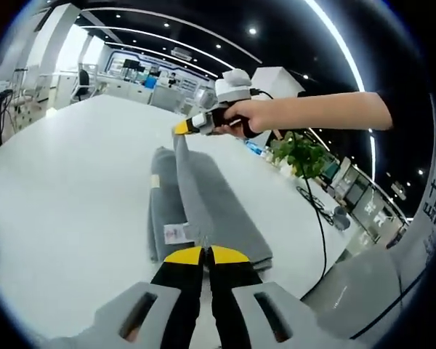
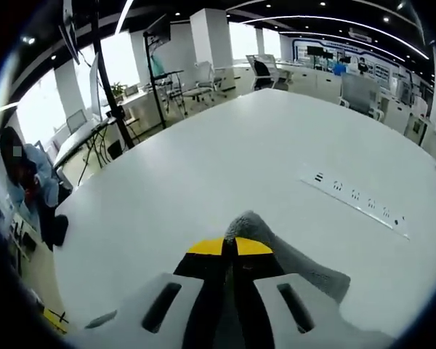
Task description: Fold the towel on the table until its edges align and the towel forms a compact rectangular stack.
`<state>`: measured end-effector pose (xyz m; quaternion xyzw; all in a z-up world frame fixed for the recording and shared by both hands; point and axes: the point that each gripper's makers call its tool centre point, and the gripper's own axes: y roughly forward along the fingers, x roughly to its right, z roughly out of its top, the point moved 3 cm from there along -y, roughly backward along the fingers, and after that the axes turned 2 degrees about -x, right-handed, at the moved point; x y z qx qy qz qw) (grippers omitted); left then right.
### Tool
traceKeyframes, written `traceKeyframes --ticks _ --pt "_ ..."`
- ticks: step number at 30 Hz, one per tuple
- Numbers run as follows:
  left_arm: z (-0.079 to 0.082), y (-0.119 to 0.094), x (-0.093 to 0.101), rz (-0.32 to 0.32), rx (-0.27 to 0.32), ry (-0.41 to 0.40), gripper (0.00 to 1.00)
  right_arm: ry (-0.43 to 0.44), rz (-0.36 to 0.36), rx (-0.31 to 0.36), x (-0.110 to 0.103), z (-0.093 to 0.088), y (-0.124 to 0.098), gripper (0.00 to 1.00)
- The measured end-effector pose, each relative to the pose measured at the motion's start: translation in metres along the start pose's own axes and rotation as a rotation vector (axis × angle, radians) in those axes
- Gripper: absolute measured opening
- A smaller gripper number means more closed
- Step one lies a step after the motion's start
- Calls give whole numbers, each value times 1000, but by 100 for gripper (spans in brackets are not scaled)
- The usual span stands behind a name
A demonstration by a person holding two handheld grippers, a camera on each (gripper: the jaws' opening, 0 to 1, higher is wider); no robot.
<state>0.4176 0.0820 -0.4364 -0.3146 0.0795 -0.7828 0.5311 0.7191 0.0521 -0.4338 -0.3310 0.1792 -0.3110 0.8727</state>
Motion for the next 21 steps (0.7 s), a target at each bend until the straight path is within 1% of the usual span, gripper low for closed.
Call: traceKeyframes --ticks 2,4,6,7,9,11,13,14,16,17,19,21 --pt "-1 0 -3 4 0 -6 3 -3 0 -4 -1 -1 5 0" --pt "-5 2 -6 22 -11 -14 3 -14 -1 -12 -6 -5 5 1" --pt "-10 4 -10 36 -24 -23 3 -9 -2 -21 -1 -7 20 1" --pt "-14 6 -12 45 -29 -31 3 0 -1 -23 -4 -10 16 1" --pt "-17 7 -14 61 -34 -49 3 19 0 -25 -6 -13 18 1" --pt "-23 9 -20 73 -32 -70 3 13 0 -29 -9 -16 19 1" --pt "-25 9 -24 88 -37 -89 3 11 2 -34 -8 -18 25 1" --pt "-22 7 -22 91 -40 -92 3 11 3 -37 -8 -20 27 1" --pt "-23 7 -23 94 -49 -100 3 18 3 -43 -9 -23 28 1" --pt "-23 8 -24 95 -51 -101 3 23 2 -45 -1 -23 40 2" --pt "-27 11 -27 93 -60 -103 3 34 8 -49 -5 -25 39 2" --pt "-29 11 -30 99 -68 -102 4 38 19 -58 -5 -28 43 3"
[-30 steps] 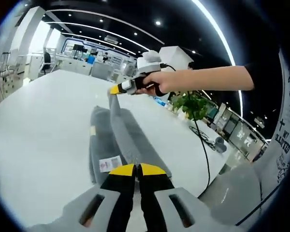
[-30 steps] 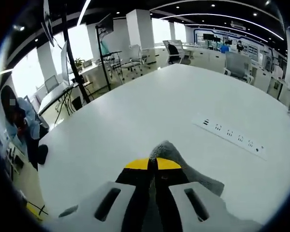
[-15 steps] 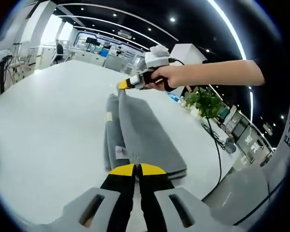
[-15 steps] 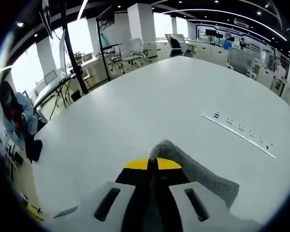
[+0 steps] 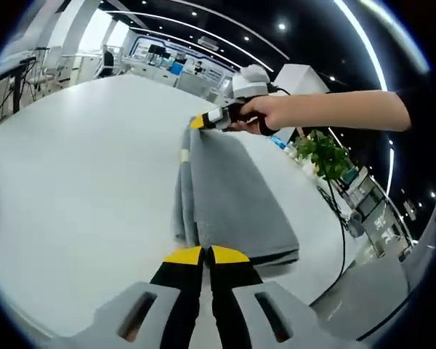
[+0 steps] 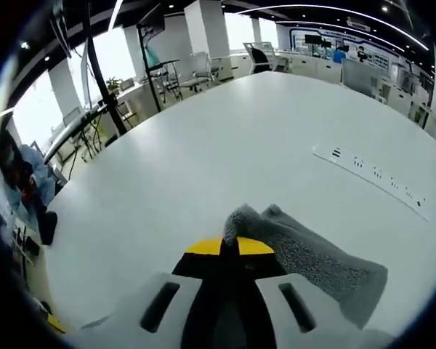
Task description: Fold the towel on the table until its edges align and the towel forms a compact rectangular stack.
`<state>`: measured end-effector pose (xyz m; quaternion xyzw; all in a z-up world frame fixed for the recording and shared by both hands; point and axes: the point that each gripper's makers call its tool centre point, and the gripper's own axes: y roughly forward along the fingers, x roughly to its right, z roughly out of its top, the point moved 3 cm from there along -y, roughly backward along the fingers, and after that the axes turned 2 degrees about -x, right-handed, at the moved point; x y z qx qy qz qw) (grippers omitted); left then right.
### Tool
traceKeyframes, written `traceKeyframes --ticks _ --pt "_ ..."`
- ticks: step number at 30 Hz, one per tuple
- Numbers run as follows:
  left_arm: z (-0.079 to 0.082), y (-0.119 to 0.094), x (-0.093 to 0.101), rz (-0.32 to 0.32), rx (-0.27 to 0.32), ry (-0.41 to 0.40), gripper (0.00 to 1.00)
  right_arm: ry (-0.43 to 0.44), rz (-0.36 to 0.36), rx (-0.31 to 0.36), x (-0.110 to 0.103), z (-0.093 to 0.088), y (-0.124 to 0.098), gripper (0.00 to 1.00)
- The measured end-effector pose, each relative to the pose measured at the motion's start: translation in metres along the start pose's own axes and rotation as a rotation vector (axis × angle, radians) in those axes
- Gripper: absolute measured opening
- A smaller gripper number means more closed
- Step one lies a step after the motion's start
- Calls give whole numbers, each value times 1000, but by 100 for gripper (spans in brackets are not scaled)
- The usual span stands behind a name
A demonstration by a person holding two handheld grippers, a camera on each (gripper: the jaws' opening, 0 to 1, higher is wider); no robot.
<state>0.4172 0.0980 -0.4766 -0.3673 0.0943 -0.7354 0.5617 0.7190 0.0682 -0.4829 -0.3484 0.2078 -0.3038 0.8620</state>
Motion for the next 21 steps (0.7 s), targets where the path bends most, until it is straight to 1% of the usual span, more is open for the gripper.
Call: traceKeyframes --ticks 2,3,5,6,8,10,11,12,15,18,21 --pt "0 0 -1 -1 -1 1 5 -4 8 -11 0 -2 3 5" --pt "1 0 -3 -4 5 8 7 0 3 -3 0 0 2 6" --pt "6 -1 -4 2 28 28 15 -20 10 3 -2 2 1 9" --pt "9 -1 -4 3 33 38 17 -27 12 4 -3 3 -1 12" --pt "13 -1 -4 1 34 46 19 -45 50 17 -8 5 -1 20" --pt "16 2 -6 -2 31 56 22 -74 48 22 -9 6 1 29" --pt "18 3 -5 -1 27 61 22 -101 53 20 -11 5 -2 32" --pt "20 5 -6 0 21 72 22 -114 55 22 -15 4 -7 34" --pt "27 9 -6 -7 10 94 22 -142 55 43 -15 8 -15 34" --pt "36 17 -11 -13 7 107 23 -149 66 55 -11 11 -20 34" --pt "45 28 -14 -19 7 125 24 -167 58 64 -7 9 -33 35"
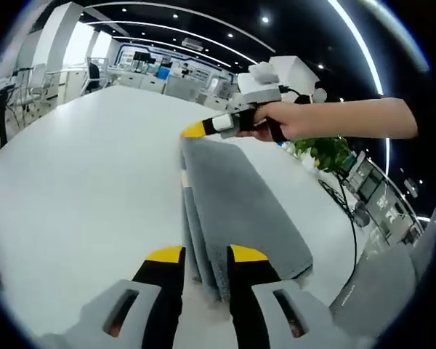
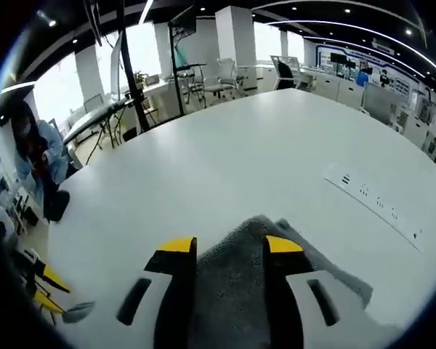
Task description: Fold the towel on the table until its edges align and the towel forms a compact rectangular stack.
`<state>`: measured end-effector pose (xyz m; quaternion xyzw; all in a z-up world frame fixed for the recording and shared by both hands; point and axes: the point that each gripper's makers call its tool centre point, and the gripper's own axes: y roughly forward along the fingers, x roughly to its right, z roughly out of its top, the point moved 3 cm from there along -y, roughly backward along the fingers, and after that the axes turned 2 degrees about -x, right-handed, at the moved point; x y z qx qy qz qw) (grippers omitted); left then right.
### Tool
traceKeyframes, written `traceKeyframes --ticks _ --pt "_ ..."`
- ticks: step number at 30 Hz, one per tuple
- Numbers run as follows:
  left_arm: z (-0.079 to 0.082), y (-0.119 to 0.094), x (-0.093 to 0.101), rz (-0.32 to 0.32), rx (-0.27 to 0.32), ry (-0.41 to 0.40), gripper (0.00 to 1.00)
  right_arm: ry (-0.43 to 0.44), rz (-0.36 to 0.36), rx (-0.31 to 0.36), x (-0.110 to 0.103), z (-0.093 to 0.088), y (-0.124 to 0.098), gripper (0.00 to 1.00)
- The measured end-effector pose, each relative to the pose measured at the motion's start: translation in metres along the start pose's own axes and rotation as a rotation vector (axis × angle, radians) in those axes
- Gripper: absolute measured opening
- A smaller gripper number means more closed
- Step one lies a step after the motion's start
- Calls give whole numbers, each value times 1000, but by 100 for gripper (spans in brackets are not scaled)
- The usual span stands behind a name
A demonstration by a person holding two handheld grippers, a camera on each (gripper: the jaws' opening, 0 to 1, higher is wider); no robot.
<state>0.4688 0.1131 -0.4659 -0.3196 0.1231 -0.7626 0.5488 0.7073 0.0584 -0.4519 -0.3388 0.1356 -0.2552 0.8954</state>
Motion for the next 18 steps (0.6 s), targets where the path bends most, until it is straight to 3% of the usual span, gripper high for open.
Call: traceKeyframes --ticks 5,14,18 --pt "16 16 9 -28 9 38 24 42 -22 0 13 -15 -13 35" --pt "40 48 1 -53 -9 150 25 100 -79 -34 39 -57 -47 36" --pt "46 60 1 -65 -16 154 25 149 -98 -33 45 -71 -63 37"
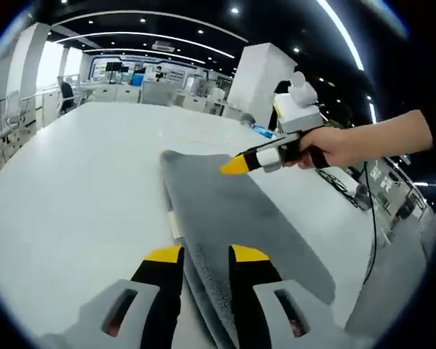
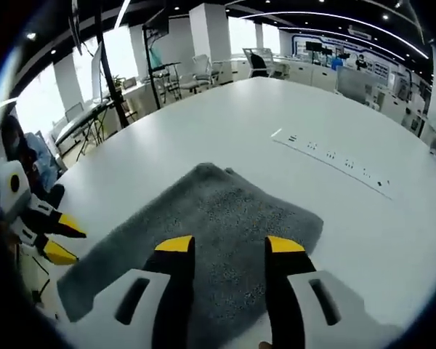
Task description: Fold the towel on the table until its edges align and the towel forms a compact rectangular stack.
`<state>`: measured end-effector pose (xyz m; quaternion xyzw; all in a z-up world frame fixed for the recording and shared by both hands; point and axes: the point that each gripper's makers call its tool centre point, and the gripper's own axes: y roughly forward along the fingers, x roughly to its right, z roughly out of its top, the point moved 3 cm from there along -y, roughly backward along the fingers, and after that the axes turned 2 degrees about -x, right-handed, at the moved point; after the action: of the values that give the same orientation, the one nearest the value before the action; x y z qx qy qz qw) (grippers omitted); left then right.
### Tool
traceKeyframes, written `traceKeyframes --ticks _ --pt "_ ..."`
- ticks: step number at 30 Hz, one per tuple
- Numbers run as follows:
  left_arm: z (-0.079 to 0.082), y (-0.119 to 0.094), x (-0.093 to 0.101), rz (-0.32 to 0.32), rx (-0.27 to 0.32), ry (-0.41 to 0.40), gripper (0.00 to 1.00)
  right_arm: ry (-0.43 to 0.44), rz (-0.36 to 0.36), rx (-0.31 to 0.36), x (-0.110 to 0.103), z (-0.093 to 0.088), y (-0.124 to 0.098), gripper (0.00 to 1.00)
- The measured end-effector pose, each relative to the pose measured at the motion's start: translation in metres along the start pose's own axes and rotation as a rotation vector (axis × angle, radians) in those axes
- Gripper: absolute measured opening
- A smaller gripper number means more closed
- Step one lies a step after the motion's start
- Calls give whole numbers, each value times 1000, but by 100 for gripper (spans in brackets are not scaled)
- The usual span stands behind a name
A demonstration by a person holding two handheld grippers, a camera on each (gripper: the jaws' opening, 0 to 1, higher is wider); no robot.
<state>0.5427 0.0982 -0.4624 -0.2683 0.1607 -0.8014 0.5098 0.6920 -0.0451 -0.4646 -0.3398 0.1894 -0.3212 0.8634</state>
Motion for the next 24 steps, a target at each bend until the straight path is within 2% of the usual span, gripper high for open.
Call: traceKeyframes --ticks 1,2,4,8,9,11,13,15,21,24 --pt "1 2 -2 -1 -2 2 26 21 -1 -5 1 -3 -5 37" --pt "2 6 -5 -1 -7 8 26 100 -6 20 1 -4 -10 38" --pt "5 10 -6 1 -18 23 26 163 10 53 0 -9 -16 38" --pt "6 19 -8 -2 -28 34 26 165 0 36 -2 -30 -28 38" --pt "7 21 -9 0 -29 37 26 181 -1 35 5 -34 -21 37" --pt "6 26 -15 6 -35 40 26 199 1 27 -1 -42 -28 37" --pt "7 29 -17 12 -38 42 26 185 -1 23 -4 -46 -31 37" --pt "7 33 -22 23 -42 51 26 130 3 11 -9 -51 -33 37" --pt "7 38 -23 33 -50 53 26 151 9 31 -12 -55 -35 36" --pt "6 42 -26 33 -56 56 26 161 11 39 -23 -60 -46 34"
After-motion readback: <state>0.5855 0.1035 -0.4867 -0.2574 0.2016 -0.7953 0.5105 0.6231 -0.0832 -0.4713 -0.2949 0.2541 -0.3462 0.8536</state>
